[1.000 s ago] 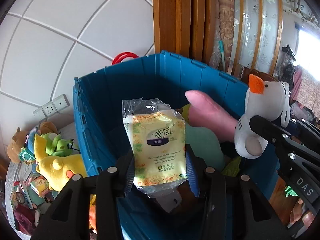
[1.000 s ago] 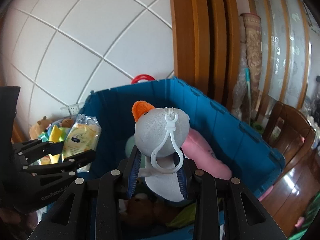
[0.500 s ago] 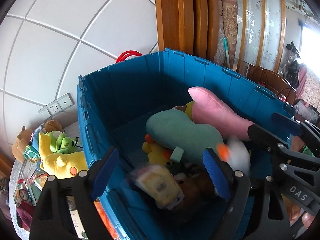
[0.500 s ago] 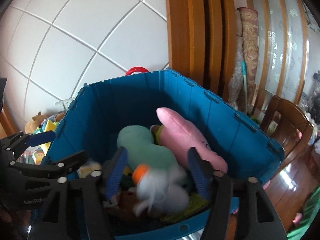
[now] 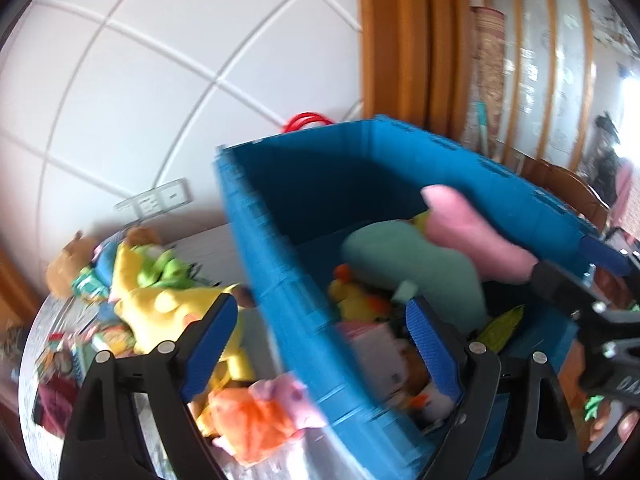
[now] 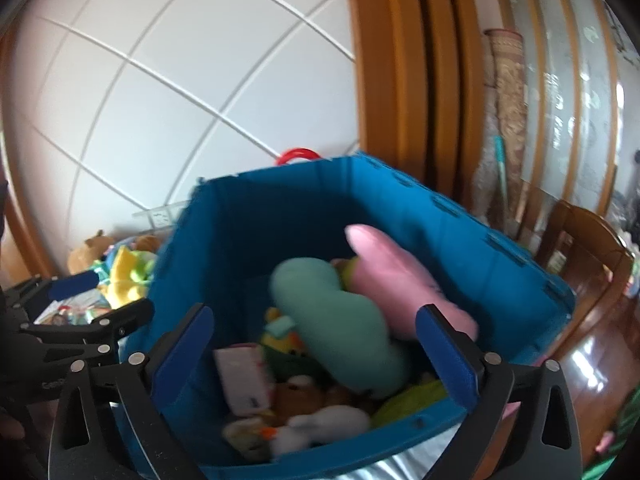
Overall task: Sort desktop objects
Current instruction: 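Withdraw both grippers from the crate back over the table, then grasp the blue-red floss box with the left gripper while the right grasps the white-green patch box, then lift the floss box with the left gripper while the right lifts the patch box, then carry both boxes over the blue crate, lower them inside and release, then withdraw both grippers from the crate back over the table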
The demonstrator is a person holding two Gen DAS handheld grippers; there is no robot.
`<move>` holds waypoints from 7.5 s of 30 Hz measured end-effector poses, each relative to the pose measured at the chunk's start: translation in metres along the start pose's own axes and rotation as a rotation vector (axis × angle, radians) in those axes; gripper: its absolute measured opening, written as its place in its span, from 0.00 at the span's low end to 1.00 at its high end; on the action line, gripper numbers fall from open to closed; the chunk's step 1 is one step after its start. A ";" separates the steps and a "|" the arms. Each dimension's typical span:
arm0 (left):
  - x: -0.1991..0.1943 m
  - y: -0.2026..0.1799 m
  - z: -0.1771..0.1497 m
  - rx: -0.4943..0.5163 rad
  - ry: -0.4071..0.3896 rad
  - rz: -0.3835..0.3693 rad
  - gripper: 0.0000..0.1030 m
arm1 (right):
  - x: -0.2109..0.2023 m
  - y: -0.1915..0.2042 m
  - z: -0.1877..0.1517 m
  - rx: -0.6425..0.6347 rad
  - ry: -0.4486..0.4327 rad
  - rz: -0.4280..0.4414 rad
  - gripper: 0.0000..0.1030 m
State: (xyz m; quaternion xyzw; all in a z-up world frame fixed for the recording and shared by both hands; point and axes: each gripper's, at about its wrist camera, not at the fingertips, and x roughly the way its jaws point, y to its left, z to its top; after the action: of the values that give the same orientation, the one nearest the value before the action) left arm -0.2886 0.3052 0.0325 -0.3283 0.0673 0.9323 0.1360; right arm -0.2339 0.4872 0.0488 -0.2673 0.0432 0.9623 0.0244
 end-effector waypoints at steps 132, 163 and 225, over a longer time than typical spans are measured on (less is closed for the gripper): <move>-0.038 0.283 -0.110 -0.042 0.063 -0.052 0.59 | 0.035 0.308 -0.055 -0.129 0.122 0.028 0.75; 0.010 -0.009 0.044 0.086 -0.003 -0.213 0.59 | 0.001 0.002 0.024 0.056 -0.031 -0.130 0.75; 0.000 0.022 0.009 -0.004 0.077 0.001 0.81 | 0.023 0.004 0.001 0.064 0.072 -0.050 1.00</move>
State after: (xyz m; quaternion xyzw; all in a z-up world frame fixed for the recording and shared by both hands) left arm -0.3006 0.2860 0.0400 -0.3643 0.0710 0.9191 0.1324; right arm -0.2542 0.4837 0.0379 -0.3020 0.0679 0.9493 0.0555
